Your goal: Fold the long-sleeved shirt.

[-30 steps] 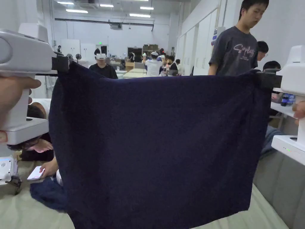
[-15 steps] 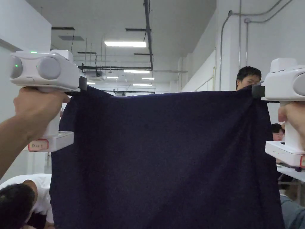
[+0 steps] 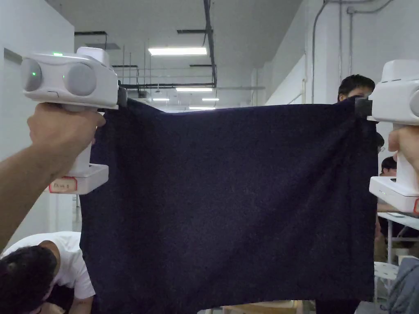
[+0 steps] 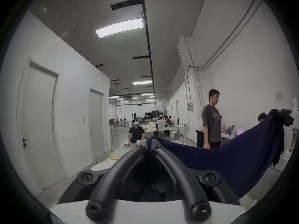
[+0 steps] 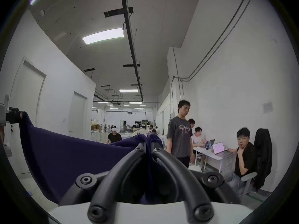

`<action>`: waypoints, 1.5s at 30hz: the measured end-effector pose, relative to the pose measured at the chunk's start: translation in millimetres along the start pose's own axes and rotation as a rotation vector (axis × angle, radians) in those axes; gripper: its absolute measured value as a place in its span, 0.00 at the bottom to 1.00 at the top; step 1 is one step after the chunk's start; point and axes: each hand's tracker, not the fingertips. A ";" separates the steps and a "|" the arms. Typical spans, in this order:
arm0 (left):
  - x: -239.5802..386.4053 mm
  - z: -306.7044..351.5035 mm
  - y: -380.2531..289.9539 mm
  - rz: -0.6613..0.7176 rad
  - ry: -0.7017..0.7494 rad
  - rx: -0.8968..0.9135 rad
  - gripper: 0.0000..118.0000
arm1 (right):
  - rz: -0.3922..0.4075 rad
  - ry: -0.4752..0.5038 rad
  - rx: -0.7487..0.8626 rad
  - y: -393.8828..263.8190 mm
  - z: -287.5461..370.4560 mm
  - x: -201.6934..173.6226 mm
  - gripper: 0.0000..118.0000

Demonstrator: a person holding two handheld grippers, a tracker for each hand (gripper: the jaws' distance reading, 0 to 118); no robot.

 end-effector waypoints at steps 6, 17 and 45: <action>12.6 15.3 -113.6 -0.047 -0.081 -0.169 0.05 | 0.060 0.020 -0.191 -118.4 23.3 12.6 0.02; 19.2 127.8 -283.5 -0.069 -0.219 -0.360 0.05 | 0.017 0.077 -0.451 -285.4 141.7 37.7 0.03; -9.1 505.0 -578.4 -0.035 -0.275 -1.170 0.05 | 0.154 0.229 -1.231 -556.3 524.2 36.4 0.03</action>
